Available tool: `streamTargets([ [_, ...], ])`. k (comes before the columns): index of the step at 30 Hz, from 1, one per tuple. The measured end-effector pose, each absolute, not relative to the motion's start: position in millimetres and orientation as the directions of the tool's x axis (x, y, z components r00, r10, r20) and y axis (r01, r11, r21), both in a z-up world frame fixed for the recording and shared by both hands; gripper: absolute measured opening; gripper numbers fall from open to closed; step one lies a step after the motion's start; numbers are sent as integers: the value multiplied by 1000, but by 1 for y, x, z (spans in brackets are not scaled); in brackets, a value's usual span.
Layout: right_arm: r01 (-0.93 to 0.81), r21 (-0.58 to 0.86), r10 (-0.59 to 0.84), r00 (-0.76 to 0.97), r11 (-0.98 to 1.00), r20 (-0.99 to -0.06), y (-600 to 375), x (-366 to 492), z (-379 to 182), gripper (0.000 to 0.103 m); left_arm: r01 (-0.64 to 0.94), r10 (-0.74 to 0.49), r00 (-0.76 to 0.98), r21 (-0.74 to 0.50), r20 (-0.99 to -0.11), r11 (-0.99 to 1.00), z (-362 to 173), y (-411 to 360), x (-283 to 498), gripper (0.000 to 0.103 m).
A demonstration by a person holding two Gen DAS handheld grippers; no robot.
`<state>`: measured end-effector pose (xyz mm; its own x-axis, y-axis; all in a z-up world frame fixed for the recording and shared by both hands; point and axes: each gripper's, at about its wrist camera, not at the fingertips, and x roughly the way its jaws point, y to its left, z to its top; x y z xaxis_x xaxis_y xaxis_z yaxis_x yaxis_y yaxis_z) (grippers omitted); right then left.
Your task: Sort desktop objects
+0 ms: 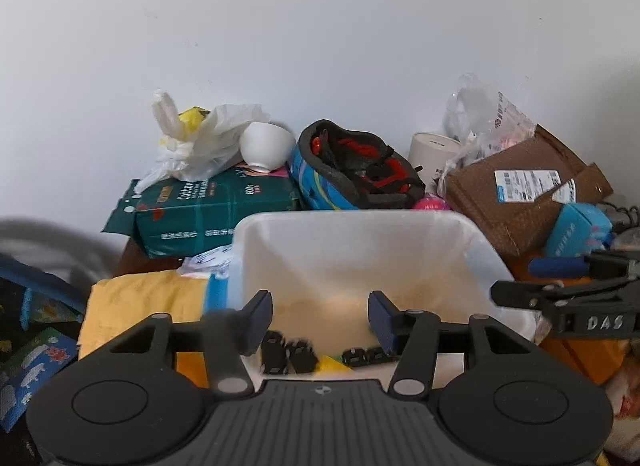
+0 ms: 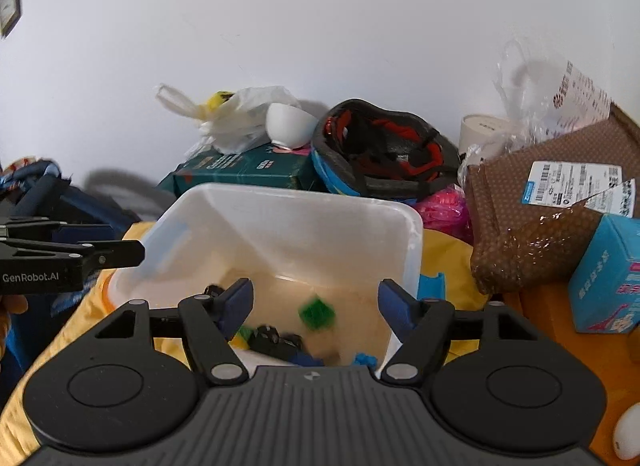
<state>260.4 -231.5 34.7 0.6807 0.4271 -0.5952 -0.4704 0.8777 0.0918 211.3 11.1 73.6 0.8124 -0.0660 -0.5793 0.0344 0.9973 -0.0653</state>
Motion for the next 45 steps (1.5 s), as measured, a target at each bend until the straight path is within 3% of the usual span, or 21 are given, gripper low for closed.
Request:
streamTargets([
  [7, -525, -30, 408, 696, 851, -591, -230, 205, 30, 72, 35, -89, 792, -100, -604, 994, 40, 25, 146, 57],
  [15, -542, -26, 399, 649, 840, -648, -226, 179, 2, 72, 11, -82, 731, -109, -678, 994, 0, 33, 114, 57],
  [25, -543, 2, 405, 623, 840, -669, -224, 175, -12, 73, 31, -79, 709, -81, -700, 996, -17, 37, 108, 57],
  [34, -509, 73, 392, 555, 858, -734, -246, 173, -79, 74, 108, -87, 664, -20, -743, 994, -55, 28, 117, 57],
  [40, -526, 8, 356, 564, 850, -745, -238, 191, -99, 74, 156, -90, 641, 14, -762, 988, -72, 13, 142, 56],
  [42, -538, 4, 355, 550, 843, -756, -234, 198, -105, 75, 161, -90, 627, 15, -773, 987, -77, 11, 149, 54],
  [44, -568, 0, 370, 536, 823, -759, -228, 202, -109, 77, 166, -118, 609, -19, -784, 986, -80, 11, 154, 36],
  [45, -585, -11, 373, 532, 811, -760, -225, 203, -111, 76, 166, -116, 610, -17, -784, 986, -80, 11, 154, 36],
])
